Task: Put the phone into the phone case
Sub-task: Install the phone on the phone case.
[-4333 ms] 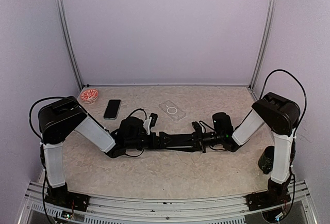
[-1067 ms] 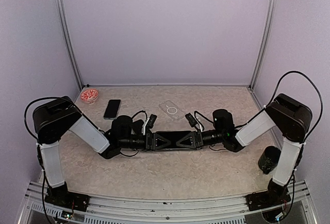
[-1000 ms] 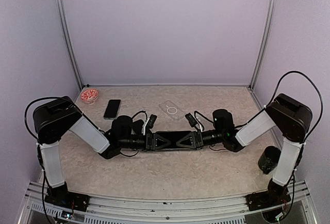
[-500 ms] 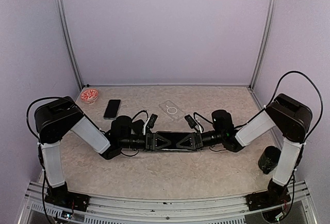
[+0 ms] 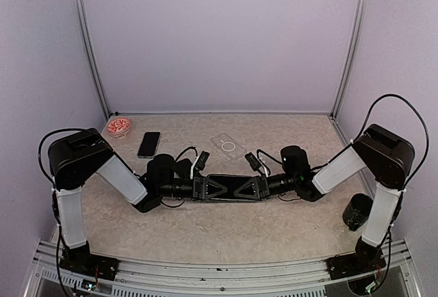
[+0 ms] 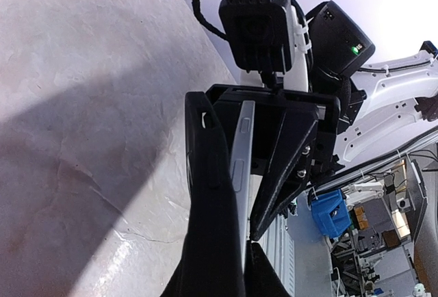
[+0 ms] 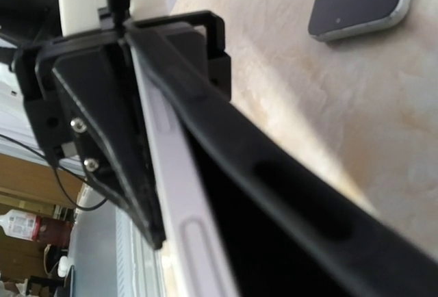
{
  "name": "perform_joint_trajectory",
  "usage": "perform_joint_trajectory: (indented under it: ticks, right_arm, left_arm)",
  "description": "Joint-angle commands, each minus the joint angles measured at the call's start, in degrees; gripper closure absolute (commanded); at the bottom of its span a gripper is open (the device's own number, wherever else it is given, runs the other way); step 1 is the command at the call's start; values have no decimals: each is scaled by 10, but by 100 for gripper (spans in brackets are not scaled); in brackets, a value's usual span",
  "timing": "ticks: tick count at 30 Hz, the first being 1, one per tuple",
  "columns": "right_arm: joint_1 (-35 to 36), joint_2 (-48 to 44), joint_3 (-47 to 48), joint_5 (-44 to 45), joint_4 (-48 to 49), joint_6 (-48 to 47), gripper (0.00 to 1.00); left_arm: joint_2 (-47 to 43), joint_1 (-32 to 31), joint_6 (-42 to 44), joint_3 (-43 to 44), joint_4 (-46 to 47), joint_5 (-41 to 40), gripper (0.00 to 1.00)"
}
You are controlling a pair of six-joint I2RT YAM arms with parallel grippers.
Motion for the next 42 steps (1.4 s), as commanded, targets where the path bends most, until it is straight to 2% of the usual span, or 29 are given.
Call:
perform_joint_trajectory:
  ticks: [1,7,16,21,30,42]
  right_arm:
    - [11,-12,9,8,-12,-9,75]
    - [10,-26,12,11,-34,-15,74]
    - [8,-83,34,56,-187,-90,68]
    - [7,-112,37,77,-235,-118,65]
    - [5,-143,45,110,-307,-160,58]
    - [0,-201,39,141,-372,-191,55]
  left_arm:
    - [-3,-9,4,6,62,17,87]
    - [-9,-9,15,3,48,8,91]
    - [-42,-2,47,-11,13,-10,98]
    - [-63,-1,67,-17,-7,-20,100]
    - [-82,-1,85,-27,-19,-28,100]
    - [-115,-1,113,-29,-49,-40,100]
